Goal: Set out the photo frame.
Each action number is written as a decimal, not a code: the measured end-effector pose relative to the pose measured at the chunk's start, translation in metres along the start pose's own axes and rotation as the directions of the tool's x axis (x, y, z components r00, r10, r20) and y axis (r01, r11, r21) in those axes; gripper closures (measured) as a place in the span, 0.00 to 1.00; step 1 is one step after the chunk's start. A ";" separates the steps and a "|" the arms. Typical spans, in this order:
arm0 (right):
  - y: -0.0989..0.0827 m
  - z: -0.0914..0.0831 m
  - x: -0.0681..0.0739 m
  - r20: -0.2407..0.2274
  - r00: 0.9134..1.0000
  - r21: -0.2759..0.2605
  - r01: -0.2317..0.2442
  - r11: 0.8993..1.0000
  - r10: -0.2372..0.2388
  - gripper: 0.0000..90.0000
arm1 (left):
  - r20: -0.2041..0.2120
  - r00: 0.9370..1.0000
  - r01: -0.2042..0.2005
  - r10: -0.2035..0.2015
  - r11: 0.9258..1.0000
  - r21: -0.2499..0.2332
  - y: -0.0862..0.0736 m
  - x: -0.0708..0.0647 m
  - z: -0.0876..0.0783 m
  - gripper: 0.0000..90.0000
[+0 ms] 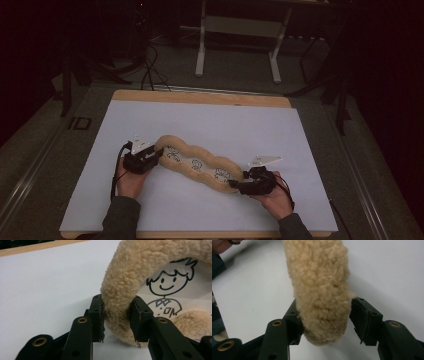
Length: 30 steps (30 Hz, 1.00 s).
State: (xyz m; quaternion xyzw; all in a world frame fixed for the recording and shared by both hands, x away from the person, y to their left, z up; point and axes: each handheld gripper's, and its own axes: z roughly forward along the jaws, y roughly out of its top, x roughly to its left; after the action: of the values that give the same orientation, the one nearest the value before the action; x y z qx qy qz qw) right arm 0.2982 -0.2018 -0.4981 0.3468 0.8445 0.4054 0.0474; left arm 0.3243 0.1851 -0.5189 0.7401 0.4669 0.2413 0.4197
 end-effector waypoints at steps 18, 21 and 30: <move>-0.008 -0.003 -0.004 0.011 0.995 -0.036 -0.099 0.994 0.100 0.70 | -0.001 0.998 0.058 -0.058 0.998 -0.027 0.002 -0.006 -0.010 0.80; -0.007 -0.003 -0.006 0.030 0.994 -0.046 -0.103 0.994 0.104 0.71 | -0.008 0.998 0.060 -0.060 0.998 -0.032 0.002 -0.009 -0.012 0.80; -0.002 -0.003 -0.013 0.093 0.993 -0.051 -0.067 0.996 0.071 0.72 | -0.028 0.998 0.061 -0.062 0.997 -0.048 0.003 -0.014 -0.013 0.80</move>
State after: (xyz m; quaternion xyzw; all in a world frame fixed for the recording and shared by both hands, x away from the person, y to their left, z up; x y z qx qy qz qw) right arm 0.3054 -0.2128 -0.5002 0.3933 0.8190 0.4099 0.0814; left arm 0.3091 0.1770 -0.5092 0.7117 0.4898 0.2499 0.4373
